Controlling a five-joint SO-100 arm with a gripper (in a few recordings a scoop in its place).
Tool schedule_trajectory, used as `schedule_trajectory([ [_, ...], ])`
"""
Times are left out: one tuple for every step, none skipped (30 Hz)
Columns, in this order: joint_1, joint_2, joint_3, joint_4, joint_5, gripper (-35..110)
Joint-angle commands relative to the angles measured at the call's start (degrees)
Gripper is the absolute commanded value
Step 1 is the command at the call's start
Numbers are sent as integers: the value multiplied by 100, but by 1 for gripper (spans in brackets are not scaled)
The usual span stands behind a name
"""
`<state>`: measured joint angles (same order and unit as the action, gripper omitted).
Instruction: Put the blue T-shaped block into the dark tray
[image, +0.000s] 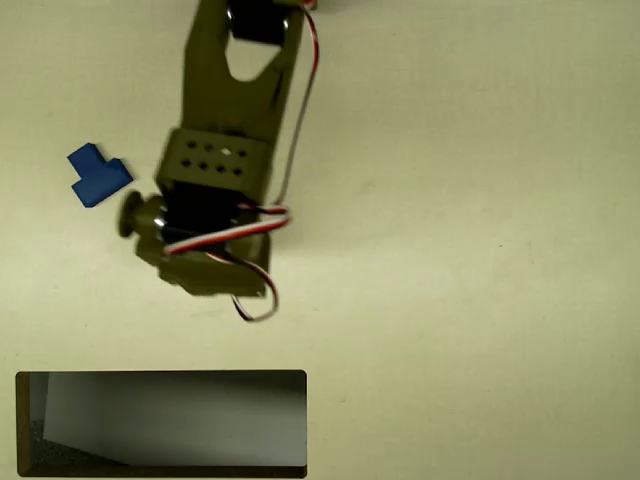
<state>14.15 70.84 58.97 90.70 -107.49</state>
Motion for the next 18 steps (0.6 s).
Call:
schedule_trajectory([
  [1213, 1547, 2373, -1925, -2777, 0],
  [1600, 1705, 3067, -2812, -3542, 0],
  [1986, 1784, 3674, -3691, -4298, 0],
  [2338, 1775, 4078, -4386, -4931, 0],
  [2681, 1644, 4201, -4764, -5432, 0],
  [2962, 1459, 4148, -4922, -5810, 0],
  [3199, 1283, 4052, -5071, -6108, 0],
  [3410, 1090, 3929, -5212, -6390, 0],
  [3621, 879, 3718, -5282, -6688, 0],
  [3823, 624, 3463, -5309, -6987, 0],
  [4008, 360, 3199, -5326, -7321, 0],
  [4157, 105, 2918, -5326, -7611, 0],
  [4271, -132, 2689, -5335, -7857, 0],
  [4351, -308, 2558, -5432, -8051, 0],
  [4412, -448, 2505, -5572, -8235, 0],
  [4430, -562, 2505, -5730, -8367, 0],
  [4430, -642, 2566, -5897, -8446, 0],
  [4395, -694, 2689, -6117, -8508, 0],
])
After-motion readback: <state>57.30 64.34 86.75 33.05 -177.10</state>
